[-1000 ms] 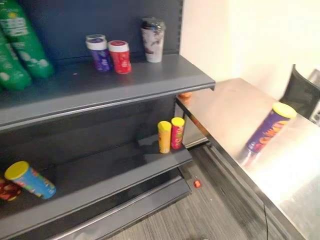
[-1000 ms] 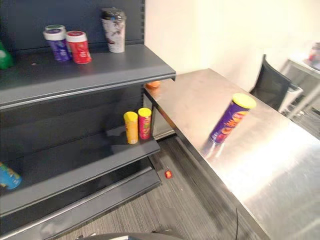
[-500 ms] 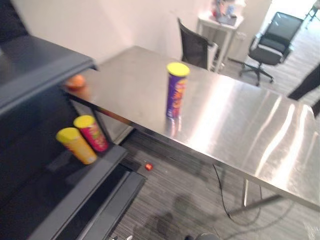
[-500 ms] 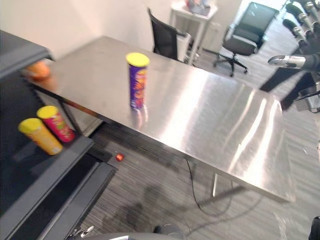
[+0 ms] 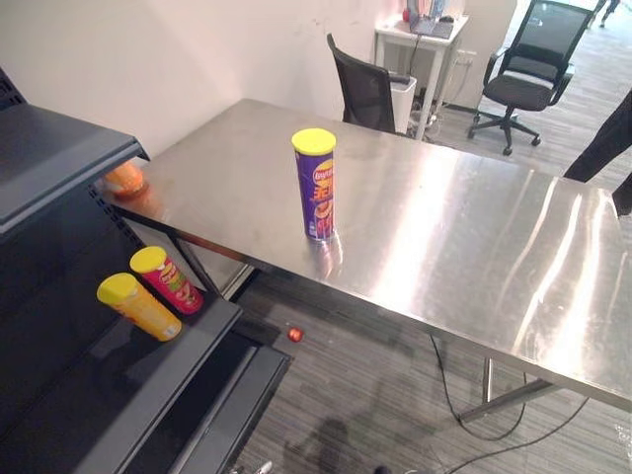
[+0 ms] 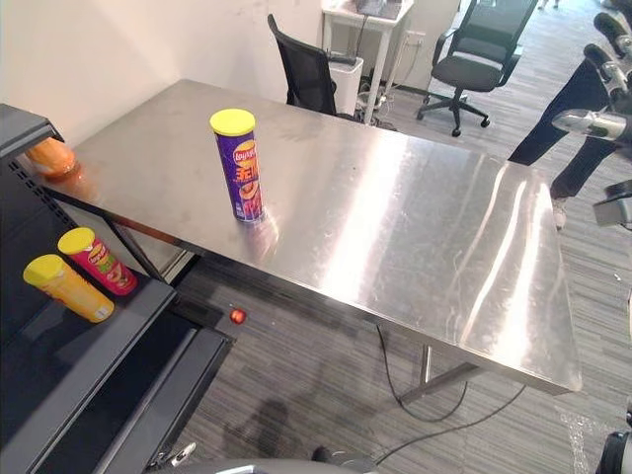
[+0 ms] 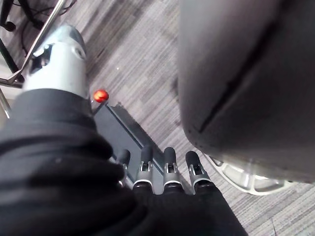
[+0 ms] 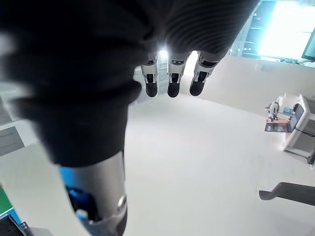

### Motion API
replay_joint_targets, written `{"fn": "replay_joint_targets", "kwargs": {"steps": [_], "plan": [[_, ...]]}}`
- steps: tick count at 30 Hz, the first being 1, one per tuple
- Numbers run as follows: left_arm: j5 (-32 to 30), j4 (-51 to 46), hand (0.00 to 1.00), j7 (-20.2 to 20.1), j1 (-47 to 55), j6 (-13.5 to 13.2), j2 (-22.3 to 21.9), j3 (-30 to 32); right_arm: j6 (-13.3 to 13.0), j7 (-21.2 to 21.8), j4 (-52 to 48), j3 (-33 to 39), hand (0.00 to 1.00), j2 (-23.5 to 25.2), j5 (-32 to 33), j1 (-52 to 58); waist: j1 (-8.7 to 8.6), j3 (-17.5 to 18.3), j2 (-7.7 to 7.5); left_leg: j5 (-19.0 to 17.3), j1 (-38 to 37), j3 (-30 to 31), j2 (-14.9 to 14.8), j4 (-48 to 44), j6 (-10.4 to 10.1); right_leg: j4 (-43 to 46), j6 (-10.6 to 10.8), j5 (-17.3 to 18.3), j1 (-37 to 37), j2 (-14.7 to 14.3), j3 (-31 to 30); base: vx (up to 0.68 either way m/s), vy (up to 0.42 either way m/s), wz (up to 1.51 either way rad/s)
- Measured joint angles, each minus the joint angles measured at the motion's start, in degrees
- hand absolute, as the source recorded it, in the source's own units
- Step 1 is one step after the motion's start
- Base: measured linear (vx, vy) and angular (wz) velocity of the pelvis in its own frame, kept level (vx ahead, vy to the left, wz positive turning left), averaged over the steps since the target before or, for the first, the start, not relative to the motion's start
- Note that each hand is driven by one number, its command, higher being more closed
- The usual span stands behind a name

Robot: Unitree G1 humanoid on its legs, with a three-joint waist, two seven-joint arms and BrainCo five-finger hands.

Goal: Put the gum and the chips on the shelf.

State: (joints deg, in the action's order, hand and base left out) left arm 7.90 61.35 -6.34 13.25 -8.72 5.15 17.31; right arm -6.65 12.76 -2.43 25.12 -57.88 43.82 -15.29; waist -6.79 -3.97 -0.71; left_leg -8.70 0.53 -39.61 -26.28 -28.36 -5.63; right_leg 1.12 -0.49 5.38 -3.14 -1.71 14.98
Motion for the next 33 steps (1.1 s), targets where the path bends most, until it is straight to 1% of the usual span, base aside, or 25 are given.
{"fn": "replay_joint_targets", "kwargs": {"steps": [1,2,3,4,5,6,7,8,9,11,13,15,18,19,20,22,24,26,27,28,29,30,33], "plan": [[0.19,-1.52,0.0,0.18,0.18,-1.26,-0.47,1.3,-0.51,-0.07,0.14,-1.33,0.0,0.04,0.05,-0.87,1.08,-0.51,-0.6,1.22,2.52,8.3,-0.65,-6.33,1.97,0.19,-0.06,0.04,-0.49,-0.52,-2.37,0.01,0.03,-0.81],[0.53,-2.69,0.0,0.19,0.04,-1.95,-0.49,1.83,-1.02,-0.03,0.41,-3.17,0.0,0.15,0.06,-2.34,2.25,-0.86,-0.71,0.85,5.66,16.48,0.35,-10.8,3.33,0.86,-0.4,0.24,-0.71,-0.55,-4.76,0.01,0.101,-1.18],[0.66,-3.39,0.0,-0.14,-0.35,-2.17,-1.39,2.1,-1.28,0.02,0.54,-5.07,0.0,0.88,0.07,-3.95,2.92,-0.93,-0.56,-4.01,8.23,29.01,5.47,-13.51,2.27,1.63,-1.19,0.81,-0.48,-0.26,-7.73,0.03,0.17,-1.46],[0.92,-3.25,0.0,-0.16,-0.09,-1.84,-1.72,2.34,-1.25,0.18,0.56,-5.99,0.0,1.12,0.07,-4.27,4.19,-1.06,-0.41,-7.2,8.7,38.93,10.58,-12.71,1.48,2.12,-1.15,0.84,-0.2,-0.08,-10.53,0.02,0.19,-1.39],[0.96,-2.78,0.0,-0.15,0.31,-1.61,-1.74,2.39,-1.21,0.26,0.58,-5.99,0.0,1.13,0.08,-4.27,4.52,-1.11,-0.34,-8.1,8.75,42.67,12.9,-11.07,1.13,2.0,-1.07,0.78,-0.18,-0.13,-11.95,0.02,0.211,-1.26],[0.99,-1.78,0.0,-0.15,1.13,-0.61,-1.95,2.99,-1.22,0.27,0.59,-5.62,0.0,1.12,0.16,-4.37,4.25,-1.25,-0.12,-8.87,8.84,48.67,16.1,-5.59,0.85,1.96,-0.8,0.65,-0.16,-0.17,-13.67,0.03,0.227,-0.94],[1.18,-1.46,0.0,-0.02,2.37,-0.16,-2.64,3.68,-1.33,0.28,0.56,-5.13,0.0,1.03,0.2,-4.45,3.84,-1.3,0.3,-7.79,8.73,52.26,18.11,1.36,0.38,1.99,0.1,0.6,0.07,-0.42,-15.31,0.04,0.287,-0.94],[2.15,-1.4,0.0,-0.01,3.2,0.13,-3.06,3.87,-1.5,0.28,0.48,-4.92,0.0,0.95,0.23,-4.45,4.07,-1.28,1.11,-7.64,8.26,53.48,18.62,4.85,-1.55,2.29,1.03,0.75,0.26,-0.75,-16.73,0.04,0.244,-0.73],[2.7,-1.4,0.0,-0.06,3.63,0.17,-3.07,4.05,-1.5,0.37,0.28,-4.96,0.0,1.67,0.25,-4.38,4.08,-1.11,0.67,-7.51,7.72,52.62,19.06,5.62,-1.36,2.47,1.43,0.76,0.29,-0.49,-17.75,0.07,0.224,-0.52],[3.0,-1.4,0.0,-0.07,3.42,0.12,-2.41,4.32,-1.65,0.43,-1.91,-4.13,0.0,1.47,0.23,-4.32,3.54,-0.78,-1.29,-6.28,7.64,51.16,21.68,7.94,0.63,2.69,2.29,0.34,1.95,2.48,-18.8,0.08,0.205,-0.18],[2.91,-1.48,0.0,-0.07,2.54,0.11,-2.15,4.05,-1.68,0.45,-3.13,-3.3,0.0,1.56,0.22,-3.66,3.58,-0.66,-1.46,-5.71,8.29,51.05,22.86,8.52,1.53,2.65,2.26,0.34,2.57,3.82,-18.79,0.05,0.167,0.1],[2.64,-2.27,0.0,-0.12,1.76,-0.04,-1.57,2.12,-1.51,1.12,-3.87,-4.02,0.0,3.68,0.18,-3.0,3.89,-0.6,-1.54,-5.02,8.37,50.69,24.26,9.45,2.53,2.68,2.34,0.23,3.26,5.21,-18.85,0.06,0.132,0.13],[3.07,-2.81,0.0,-0.16,1.81,-0.07,-0.49,-0.53,-1.13,1.61,-3.92,-7.58,0.0,7.23,0.19,-2.7,4.23,-0.54,-1.58,-4.82,8.3,50.45,24.64,10.4,2.84,2.7,2.96,-0.19,3.75,5.72,-18.93,0.04,0.05,0.01],[3.13,-2.87,0.0,-0.16,1.79,-0.08,-0.45,-0.97,-1.09,1.67,-3.92,-8.3,0.0,7.64,0.2,-2.6,4.42,-0.54,-1.61,-4.82,8.33,50.33,24.63,10.54,2.84,2.7,3.04,-0.25,3.91,5.73,-18.94,0.04,0.009,-0.1],[3.13,-3.08,0.0,-0.16,1.8,-0.07,-0.37,-1.67,-1.06,1.7,-3.91,-9.74,0.0,8.47,0.27,-2.45,4.99,-0.51,-1.66,-4.56,8.06,50.16,24.67,11.33,2.78,2.68,3.23,-0.38,4.02,5.76,-18.92,0.03,-0.009,-0.07],[3.14,-3.22,0.0,-0.16,1.79,-0.21,-0.14,-2.52,-1.05,2.06,-3.91,-11.19,0.0,10.13,1.35,-2.35,5.4,-0.48,-1.77,-3.8,7.26,50.18,24.69,13.16,2.81,2.67,3.49,-0.56,4.01,5.86,-18.78,0.03,-0.028,0.02],[3.14,-3.2,0.0,-0.19,1.79,-0.44,0.35,-3.75,-1.04,2.59,-3.81,-12.57,0.0,11.49,1.65,-2.35,5.44,-0.44,-1.88,-2.61,7.13,50.91,24.78,15.44,2.68,2.65,3.49,-0.57,4.25,6.06,-18.41,0.01,-0.03,0.16],[3.16,-3.19,0.0,-0.2,1.78,-0.68,0.82,-4.36,-0.96,2.53,-2.94,-14.76,0.0,12.87,1.8,-2.35,5.75,-0.41,-2.37,-0.59,7.13,51.55,24.78,18.34,2.36,2.52,3.68,-0.7,5.25,6.25,-17.84,0.02,-0.036,0.19],[3.17,-3.13,0.0,-0.19,1.78,-0.67,0.95,-4.64,-0.92,2.56,-2.55,-15.42,0.0,13.11,1.8,-2.36,5.86,-0.37,-2.47,-0.13,6.92,51.74,24.76,18.99,2.28,2.51,3.89,-0.83,5.51,6.28,-17.64,0.03,-0.039,0.2],[3.17,-3.13,0.0,-0.19,1.77,-0.67,1.34,-5.14,-0.82,2.53,-1.21,-16.81,0.0,13.7,1.81,-2.41,6.33,-0.47,-2.75,0.88,6.79,52.43,24.68,20.4,2.02,2.49,4.04,-1.02,5.94,6.26,-17.13,0.02,-0.039,0.19],[3.16,-3.13,0.0,-0.18,1.75,-0.67,1.35,-5.46,-0.52,2.5,-0.71,-17.15,0.0,13.97,1.81,-2.4,6.43,-0.51,-2.82,1.23,6.8,52.82,24.68,20.82,2.01,2.46,4.05,-1.03,5.95,6.27,-16.81,0.01,-0.036,0.25],[3.13,-3.11,0.0,-0.18,1.75,-0.66,1.49,-5.8,0.32,2.49,0.23,-17.54,0.0,14.46,1.83,-2.41,7.1,-0.49,-2.98,2.11,6.38,53.19,24.56,22.18,1.92,2.46,4.38,-1.29,5.99,6.29,-16.43,0.0,-0.022,0.19],[3.02,-2.99,0.0,-0.2,1.73,-0.64,1.61,-5.81,0.45,2.51,0.94,-18.66,0.0,14.51,1.89,-2.65,7.97,-0.53,-3.45,3.64,6.43,54.43,24.67,24.04,1.86,1.85,4.47,-1.77,6.08,6.5,-15.39,-0.02,-0.003,0.19]]}}
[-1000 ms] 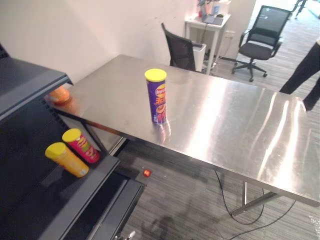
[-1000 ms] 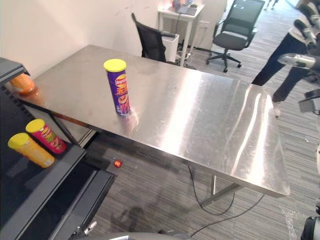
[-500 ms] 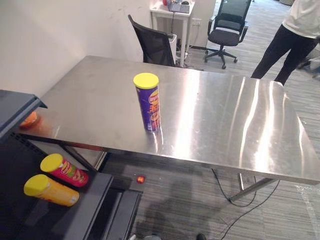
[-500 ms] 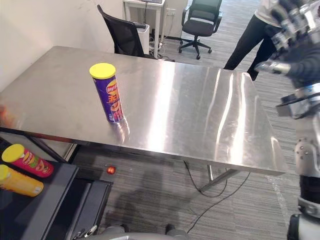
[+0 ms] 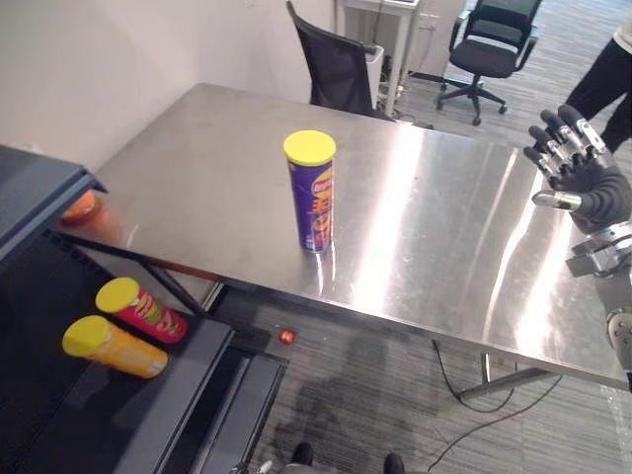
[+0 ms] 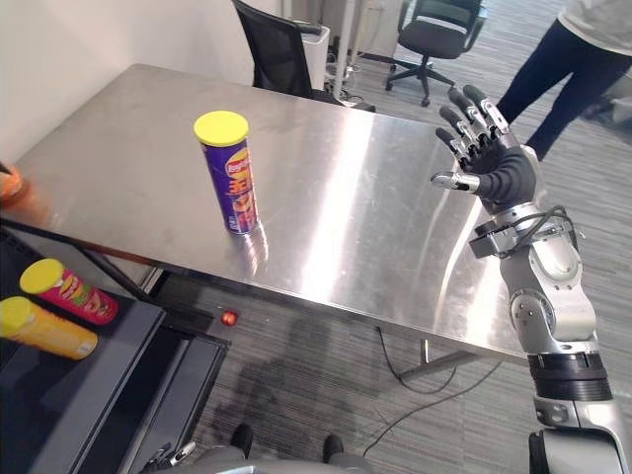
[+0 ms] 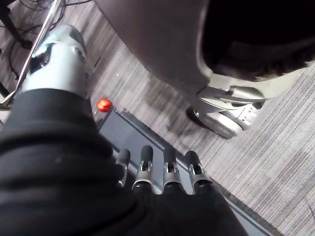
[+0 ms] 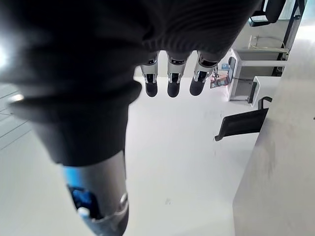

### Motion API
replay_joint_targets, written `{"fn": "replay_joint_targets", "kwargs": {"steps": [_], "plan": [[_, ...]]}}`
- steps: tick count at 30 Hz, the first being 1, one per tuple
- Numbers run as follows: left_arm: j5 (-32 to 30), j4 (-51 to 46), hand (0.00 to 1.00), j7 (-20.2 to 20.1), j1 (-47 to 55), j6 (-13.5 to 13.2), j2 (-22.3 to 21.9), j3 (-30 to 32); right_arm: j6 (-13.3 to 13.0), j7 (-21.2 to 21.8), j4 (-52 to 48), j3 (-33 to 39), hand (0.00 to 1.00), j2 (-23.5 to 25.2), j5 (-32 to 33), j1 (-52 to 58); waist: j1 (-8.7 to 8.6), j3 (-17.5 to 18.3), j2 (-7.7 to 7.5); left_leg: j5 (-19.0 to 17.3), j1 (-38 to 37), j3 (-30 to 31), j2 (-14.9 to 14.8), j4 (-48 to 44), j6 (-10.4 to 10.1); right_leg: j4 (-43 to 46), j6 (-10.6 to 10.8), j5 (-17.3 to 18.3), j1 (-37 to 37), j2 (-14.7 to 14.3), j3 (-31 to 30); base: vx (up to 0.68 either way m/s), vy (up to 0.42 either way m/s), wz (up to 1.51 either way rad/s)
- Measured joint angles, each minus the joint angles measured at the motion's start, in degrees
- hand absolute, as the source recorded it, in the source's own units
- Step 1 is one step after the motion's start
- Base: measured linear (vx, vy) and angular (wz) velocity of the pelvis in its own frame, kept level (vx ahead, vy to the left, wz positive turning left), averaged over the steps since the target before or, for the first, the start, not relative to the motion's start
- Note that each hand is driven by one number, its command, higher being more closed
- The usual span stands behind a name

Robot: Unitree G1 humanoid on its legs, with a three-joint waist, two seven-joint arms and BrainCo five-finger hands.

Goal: Put the gum and the chips on the shelf.

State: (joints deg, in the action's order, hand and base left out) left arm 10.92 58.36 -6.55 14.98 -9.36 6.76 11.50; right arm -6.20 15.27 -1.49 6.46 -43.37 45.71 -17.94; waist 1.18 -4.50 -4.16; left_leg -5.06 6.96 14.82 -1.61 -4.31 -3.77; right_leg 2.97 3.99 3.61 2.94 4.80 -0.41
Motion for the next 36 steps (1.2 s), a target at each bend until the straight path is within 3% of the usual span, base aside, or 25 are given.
{"fn": "replay_joint_targets", "kwargs": {"steps": [6,16,36], "plan": [[-0.02,0.36,0.0,-0.07,-0.29,0.09,1.35,-0.03,0.52,0.05,0.09,-3.03,0.0,0.0,-0.07,-2.36,0.58,-0.23,-2.38,3.81,1.26,1.93,0.11,4.55,-0.45,-1.55,0.33,-0.58,1.67,0.47,1.73,-0.05,0.0,0.16],[-0.02,0.37,0.0,0.12,-1.89,0.77,2.54,-0.8,0.64,-1.58,2.38,-7.5,0.0,0.0,-0.25,-6.81,1.61,-0.88,-4.13,8.09,1.96,5.16,-1.7,9.49,-2.1,-2.0,0.46,-0.6,2.85,-0.82,4.61,-0.03,-0.038,0.16],[0.07,-0.87,0.0,1.32,-4.24,0.86,3.08,-2.13,1.15,-4.36,9.71,-12.08,0.0,0.0,-5.32,-13.55,3.93,-4.1,-5.05,8.72,5.4,9.4,-1.52,9.15,-2.47,-3.02,0.44,-0.61,3.83,-1.14,8.38,0.03,-0.017,0.09]]}}
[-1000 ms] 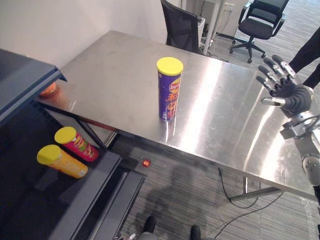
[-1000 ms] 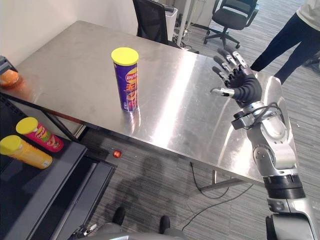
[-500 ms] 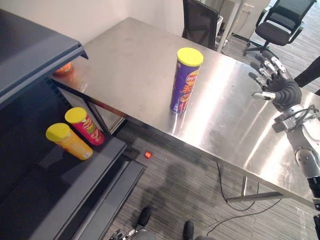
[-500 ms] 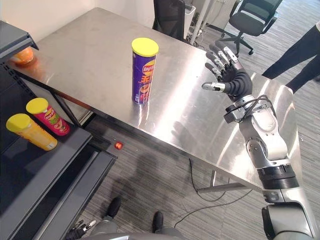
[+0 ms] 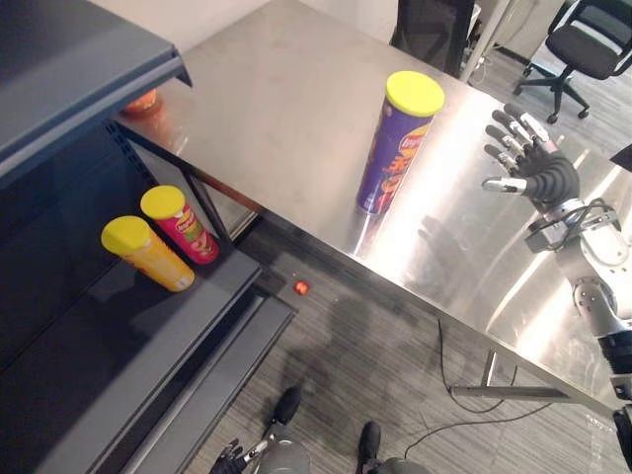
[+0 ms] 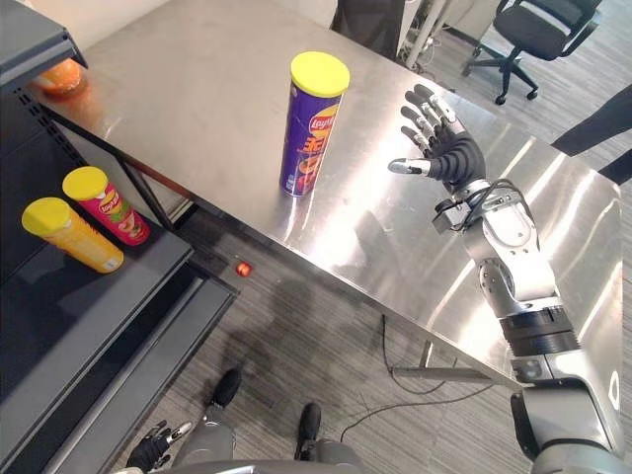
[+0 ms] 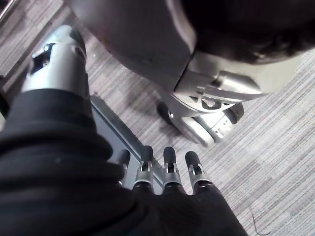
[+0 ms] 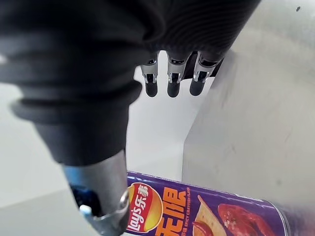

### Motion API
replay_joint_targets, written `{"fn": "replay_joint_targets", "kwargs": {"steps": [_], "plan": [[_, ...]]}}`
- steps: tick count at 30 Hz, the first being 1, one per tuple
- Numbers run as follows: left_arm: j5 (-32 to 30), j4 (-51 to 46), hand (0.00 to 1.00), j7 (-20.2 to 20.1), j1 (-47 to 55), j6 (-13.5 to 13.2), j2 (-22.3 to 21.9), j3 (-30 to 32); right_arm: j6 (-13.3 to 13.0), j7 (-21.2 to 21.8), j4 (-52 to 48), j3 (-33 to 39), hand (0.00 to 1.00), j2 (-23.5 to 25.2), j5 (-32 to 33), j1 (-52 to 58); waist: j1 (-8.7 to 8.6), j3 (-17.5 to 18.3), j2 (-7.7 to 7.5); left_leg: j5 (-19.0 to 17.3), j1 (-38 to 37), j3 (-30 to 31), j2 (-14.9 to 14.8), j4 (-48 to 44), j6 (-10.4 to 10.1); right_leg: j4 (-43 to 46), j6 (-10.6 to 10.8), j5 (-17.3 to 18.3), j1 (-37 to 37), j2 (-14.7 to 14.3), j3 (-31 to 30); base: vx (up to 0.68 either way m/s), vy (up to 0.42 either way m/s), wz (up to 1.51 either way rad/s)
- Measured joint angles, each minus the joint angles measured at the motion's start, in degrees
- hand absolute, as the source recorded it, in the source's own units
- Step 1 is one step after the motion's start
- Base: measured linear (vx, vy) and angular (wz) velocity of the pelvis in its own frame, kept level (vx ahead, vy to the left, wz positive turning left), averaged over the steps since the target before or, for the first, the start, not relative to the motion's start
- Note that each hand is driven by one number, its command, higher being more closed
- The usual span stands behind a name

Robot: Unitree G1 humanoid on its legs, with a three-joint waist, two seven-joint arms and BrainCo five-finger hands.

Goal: Put the gum and the chips on the shelf.

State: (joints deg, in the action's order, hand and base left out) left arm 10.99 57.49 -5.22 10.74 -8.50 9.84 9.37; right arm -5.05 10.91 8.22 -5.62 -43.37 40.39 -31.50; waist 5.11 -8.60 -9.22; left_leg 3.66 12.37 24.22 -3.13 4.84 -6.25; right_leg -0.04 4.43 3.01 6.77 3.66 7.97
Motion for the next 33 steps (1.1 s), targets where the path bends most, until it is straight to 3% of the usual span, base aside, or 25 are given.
{"fn": "replay_joint_targets", "kwargs": {"steps": [11,23,33], "plan": [[0.06,-1.02,0.0,0.41,-0.63,-0.02,0.05,-0.03,1.04,-0.58,1.92,-5.52,0.0,0.0,-0.84,-5.43,0.52,-2.52,-0.33,0.01,0.6,0.78,0.03,-0.09,-0.03,-0.23,0.0,0.0,0.06,-0.09,0.87,0.03,-0.007,0.04],[0.15,-1.62,0.0,0.96,-1.8,-0.03,-0.08,-0.12,1.23,-1.93,4.32,-9.39,0.0,-0.01,-1.65,-12.35,2.35,-3.41,-0.67,0.02,1.64,1.56,0.15,-0.12,-0.04,-0.65,0.0,0.0,0.65,-0.11,1.46,0.04,-0.006,0.03],[0.21,-3.06,0.0,1.88,-2.69,-0.09,0.02,-0.19,1.23,-2.13,5.72,-14.07,0.0,-0.04,-1.65,-20.02,3.3,-6.28,-1.6,0.02,2.63,1.74,0.12,-0.59,-0.06,-0.71,-0.02,-0.02,1.42,-0.27,1.51,0.02,-0.001,0.0]]}}
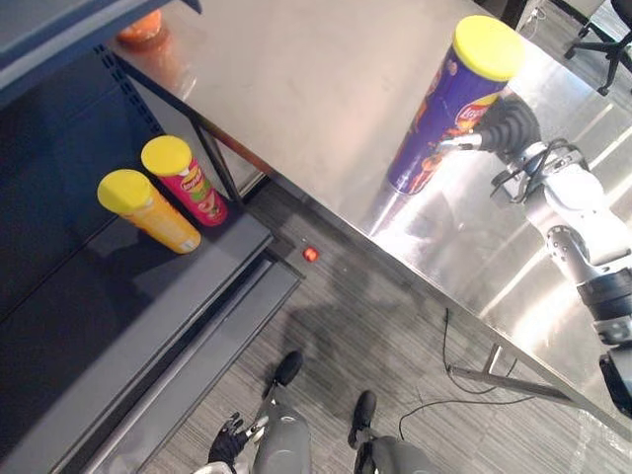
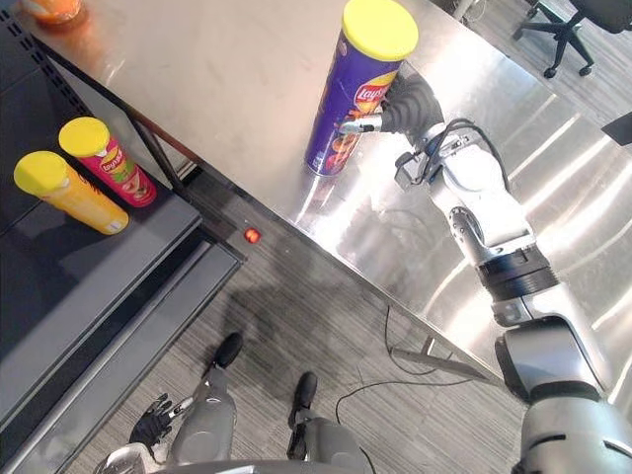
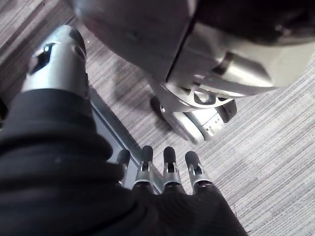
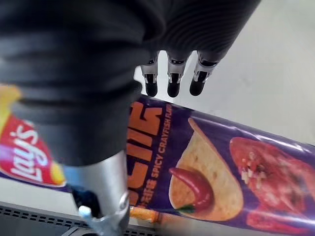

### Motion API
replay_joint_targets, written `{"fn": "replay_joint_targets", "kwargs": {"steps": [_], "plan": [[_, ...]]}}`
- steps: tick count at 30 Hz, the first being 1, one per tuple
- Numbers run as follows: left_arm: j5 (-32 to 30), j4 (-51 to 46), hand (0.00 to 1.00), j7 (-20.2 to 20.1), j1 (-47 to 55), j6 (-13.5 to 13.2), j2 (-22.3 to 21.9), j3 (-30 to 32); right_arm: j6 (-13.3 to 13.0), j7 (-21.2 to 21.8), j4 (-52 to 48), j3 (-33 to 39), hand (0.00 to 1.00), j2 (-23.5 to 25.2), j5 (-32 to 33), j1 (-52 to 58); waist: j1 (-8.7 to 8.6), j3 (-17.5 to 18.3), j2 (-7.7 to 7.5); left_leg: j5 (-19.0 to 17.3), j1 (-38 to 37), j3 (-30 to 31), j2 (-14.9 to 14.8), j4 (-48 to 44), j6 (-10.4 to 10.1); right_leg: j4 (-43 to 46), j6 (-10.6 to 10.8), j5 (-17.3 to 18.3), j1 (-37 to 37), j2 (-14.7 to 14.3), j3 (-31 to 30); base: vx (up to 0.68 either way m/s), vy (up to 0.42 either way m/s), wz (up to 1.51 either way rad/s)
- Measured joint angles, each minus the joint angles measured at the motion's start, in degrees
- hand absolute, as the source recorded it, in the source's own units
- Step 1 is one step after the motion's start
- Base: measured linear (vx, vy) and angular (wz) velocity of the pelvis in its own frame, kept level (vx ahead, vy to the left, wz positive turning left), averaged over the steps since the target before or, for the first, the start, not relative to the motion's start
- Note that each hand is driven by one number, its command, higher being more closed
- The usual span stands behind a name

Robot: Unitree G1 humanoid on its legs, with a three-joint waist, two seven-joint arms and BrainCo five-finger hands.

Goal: Put the gum and the chips on the shelf.

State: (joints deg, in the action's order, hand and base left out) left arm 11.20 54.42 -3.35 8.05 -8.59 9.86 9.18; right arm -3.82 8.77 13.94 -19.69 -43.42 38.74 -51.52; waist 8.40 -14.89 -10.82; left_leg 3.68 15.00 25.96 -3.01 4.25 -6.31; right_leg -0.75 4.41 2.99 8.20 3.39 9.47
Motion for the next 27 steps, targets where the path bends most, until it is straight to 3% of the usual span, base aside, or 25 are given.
{"fn": "replay_joint_targets", "kwargs": {"steps": [6,7,27], "plan": [[0.02,-0.25,0.0,0.6,-0.1,-0.01,-0.09,-0.03,-0.03,-0.35,0.38,-1.26,0.0,0.0,0.01,-2.5,0.1,-0.18,-0.02,-0.02,0.87,-0.02,0.11,-0.34,-0.02,-0.06,0.0,-0.02,0.66,0.05,0.03,0.05,0.001,0.0],[0.02,-0.24,0.0,0.63,-0.1,-0.01,-0.09,-0.03,-0.03,-0.42,0.38,-1.42,1.0,0.0,0.0,-2.5,0.09,-0.19,-0.01,-0.03,0.88,-0.03,0.11,-0.34,-0.02,-0.08,0.0,-0.01,0.66,0.05,0.02,0.05,-0.001,0.0],[2.23,-0.29,0.0,0.88,-1.29,0.03,-0.34,-0.3,-0.53,-2.21,0.42,-2.84,1.0,0.0,-0.02,-5.14,1.23,-1.58,0.05,-0.15,1.72,-0.26,-0.22,-0.85,-0.19,-0.12,-0.29,-0.38,1.46,-0.3,-0.38,0.03,0.0,-0.01]]}}
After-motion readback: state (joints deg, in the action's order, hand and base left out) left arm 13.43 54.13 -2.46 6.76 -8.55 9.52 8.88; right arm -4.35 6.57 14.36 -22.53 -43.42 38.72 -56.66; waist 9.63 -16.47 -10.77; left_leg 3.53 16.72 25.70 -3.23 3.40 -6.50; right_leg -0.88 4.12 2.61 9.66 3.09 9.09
